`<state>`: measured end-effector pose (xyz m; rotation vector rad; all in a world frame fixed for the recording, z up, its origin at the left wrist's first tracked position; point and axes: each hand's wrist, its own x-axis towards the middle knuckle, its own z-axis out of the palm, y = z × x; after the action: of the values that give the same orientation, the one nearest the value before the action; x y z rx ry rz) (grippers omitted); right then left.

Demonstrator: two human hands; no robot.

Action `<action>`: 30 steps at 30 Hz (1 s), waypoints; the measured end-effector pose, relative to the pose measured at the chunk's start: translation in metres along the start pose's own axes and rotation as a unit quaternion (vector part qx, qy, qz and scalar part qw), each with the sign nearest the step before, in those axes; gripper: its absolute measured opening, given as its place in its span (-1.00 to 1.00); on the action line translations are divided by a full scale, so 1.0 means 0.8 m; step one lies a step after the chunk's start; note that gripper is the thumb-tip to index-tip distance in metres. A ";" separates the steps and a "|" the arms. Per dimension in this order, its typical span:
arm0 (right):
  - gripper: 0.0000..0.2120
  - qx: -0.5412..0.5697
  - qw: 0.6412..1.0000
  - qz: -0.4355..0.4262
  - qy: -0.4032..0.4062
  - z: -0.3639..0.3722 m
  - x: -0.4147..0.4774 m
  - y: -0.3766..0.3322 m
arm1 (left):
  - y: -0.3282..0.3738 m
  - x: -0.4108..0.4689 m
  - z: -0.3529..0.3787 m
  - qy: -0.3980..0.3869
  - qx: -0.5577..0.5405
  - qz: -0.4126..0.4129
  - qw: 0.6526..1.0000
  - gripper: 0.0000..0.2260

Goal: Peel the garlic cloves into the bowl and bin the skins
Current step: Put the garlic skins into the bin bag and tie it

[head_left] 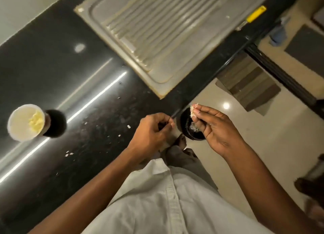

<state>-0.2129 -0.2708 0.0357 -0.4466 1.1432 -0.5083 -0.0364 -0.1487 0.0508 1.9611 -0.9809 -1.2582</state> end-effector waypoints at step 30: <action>-0.67 -0.241 0.908 0.023 0.342 -0.365 0.414 0.205 | -0.236 0.414 0.451 -0.064 0.048 -0.291 0.953 -0.91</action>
<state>-0.3524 -0.3569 -0.4060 -0.6930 1.9738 -0.3389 -0.2293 -0.3565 -0.3905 2.3681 -0.5332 -1.6951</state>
